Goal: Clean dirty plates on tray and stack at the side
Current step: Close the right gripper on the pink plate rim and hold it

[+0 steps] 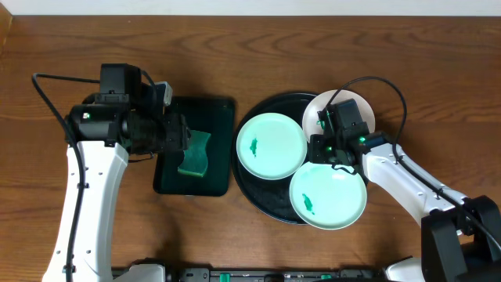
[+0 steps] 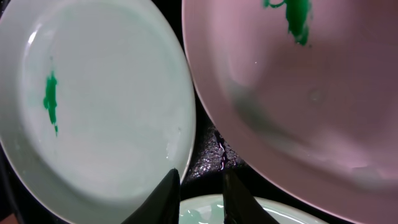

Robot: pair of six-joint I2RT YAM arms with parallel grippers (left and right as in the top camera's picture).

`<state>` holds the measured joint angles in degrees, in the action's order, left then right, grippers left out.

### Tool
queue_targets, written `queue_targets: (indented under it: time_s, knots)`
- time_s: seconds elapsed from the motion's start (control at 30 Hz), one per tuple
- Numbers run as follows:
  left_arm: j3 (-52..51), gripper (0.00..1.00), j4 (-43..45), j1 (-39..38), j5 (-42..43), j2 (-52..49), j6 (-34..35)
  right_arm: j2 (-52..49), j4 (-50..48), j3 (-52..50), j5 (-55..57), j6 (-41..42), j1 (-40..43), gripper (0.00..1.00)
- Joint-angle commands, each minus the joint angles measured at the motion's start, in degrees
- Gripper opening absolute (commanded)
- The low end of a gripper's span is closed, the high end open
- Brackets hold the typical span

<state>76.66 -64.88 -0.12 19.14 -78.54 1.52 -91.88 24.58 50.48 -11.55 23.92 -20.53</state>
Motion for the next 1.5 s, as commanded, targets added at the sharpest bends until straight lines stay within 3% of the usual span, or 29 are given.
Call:
queue_targets:
  time_s: [0.0,0.8,0.97,1.47]
  knots:
    - [-0.37,0.66,-0.04,-0.13,-0.55,-0.13,0.07,-0.37,-0.48,-0.42,1.03,0.50,-0.59,0.21]
    - [-0.39,0.66,0.33,-0.13,-0.55,-0.13,0.07,-4.61,-5.86,-0.42,1.05,0.48,-2.73,0.21]
    - [-0.39,0.66,0.33,-0.13,-0.55,-0.13,0.07,-4.61,-5.44,-0.44,5.18,1.90,-3.10,0.13]
    - [-0.39,0.66,0.33,-0.13,-0.55,-0.13,0.07,-4.68,-5.68,-0.46,7.04,3.72,-4.02,0.15]
